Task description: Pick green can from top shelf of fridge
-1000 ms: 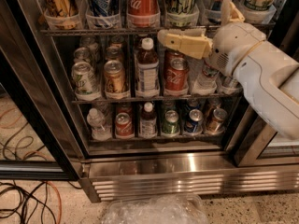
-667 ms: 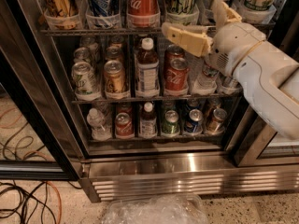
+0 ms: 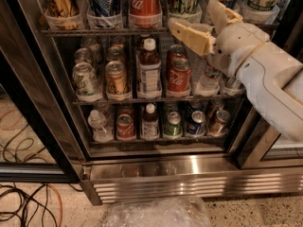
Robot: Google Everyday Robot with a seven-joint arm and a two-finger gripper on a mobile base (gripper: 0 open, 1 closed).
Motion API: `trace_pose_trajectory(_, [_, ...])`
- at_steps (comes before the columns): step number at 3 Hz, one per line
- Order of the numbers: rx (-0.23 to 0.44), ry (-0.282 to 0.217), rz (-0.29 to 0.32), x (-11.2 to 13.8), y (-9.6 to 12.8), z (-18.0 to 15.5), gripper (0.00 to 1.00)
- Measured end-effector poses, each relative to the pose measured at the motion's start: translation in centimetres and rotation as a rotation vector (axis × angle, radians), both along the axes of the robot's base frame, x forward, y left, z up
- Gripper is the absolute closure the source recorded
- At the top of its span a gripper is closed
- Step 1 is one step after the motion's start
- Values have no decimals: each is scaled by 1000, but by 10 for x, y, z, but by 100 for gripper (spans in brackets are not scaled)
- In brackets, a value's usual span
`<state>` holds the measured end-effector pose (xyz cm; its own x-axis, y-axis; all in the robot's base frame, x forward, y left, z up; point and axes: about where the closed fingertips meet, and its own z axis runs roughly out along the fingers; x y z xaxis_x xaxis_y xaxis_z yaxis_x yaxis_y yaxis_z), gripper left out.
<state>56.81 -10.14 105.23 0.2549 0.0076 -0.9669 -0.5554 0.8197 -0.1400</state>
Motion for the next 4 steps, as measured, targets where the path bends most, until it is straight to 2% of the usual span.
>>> trace_pose_trajectory(1, [0,0,0,0,0,0,35])
trace_pose_trajectory(2, [8,5,-14,3,-1,-1,28])
trace_pose_trajectory(3, [17,8,-38,15,-7,-2,25])
trace_pose_trajectory(4, [12,-1,-34,24,-5,2,26])
